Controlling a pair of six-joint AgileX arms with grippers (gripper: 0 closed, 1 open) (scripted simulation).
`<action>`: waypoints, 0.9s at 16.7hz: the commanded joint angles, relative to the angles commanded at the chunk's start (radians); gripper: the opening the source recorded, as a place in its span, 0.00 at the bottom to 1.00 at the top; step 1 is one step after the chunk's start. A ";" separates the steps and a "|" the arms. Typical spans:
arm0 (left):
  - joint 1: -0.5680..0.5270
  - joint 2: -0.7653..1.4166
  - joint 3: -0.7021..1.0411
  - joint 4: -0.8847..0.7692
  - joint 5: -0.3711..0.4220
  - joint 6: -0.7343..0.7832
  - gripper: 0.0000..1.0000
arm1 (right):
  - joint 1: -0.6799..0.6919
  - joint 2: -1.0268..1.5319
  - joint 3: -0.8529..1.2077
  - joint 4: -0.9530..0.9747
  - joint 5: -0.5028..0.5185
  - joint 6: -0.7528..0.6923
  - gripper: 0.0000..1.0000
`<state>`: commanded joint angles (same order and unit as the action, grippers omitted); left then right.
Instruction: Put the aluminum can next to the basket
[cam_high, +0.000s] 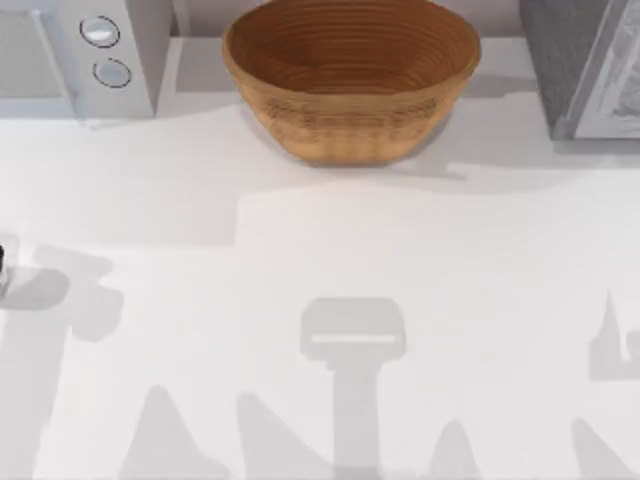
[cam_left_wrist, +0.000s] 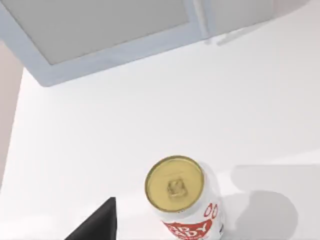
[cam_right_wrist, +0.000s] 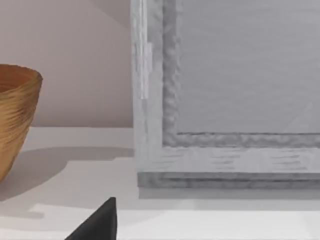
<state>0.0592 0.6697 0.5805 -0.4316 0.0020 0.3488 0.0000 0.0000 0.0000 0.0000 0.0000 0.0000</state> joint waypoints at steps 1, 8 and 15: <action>0.009 0.109 0.079 -0.064 -0.001 0.050 1.00 | 0.000 0.000 0.000 0.000 0.000 0.000 1.00; 0.066 0.810 0.605 -0.492 -0.006 0.383 1.00 | 0.000 0.000 0.000 0.000 0.000 0.000 1.00; 0.103 1.235 0.975 -0.752 -0.002 0.599 1.00 | 0.000 0.000 0.000 0.000 0.000 0.000 1.00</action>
<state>0.1622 1.9047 1.5553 -1.1835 0.0002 0.9480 0.0000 0.0000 0.0000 0.0000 0.0000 0.0000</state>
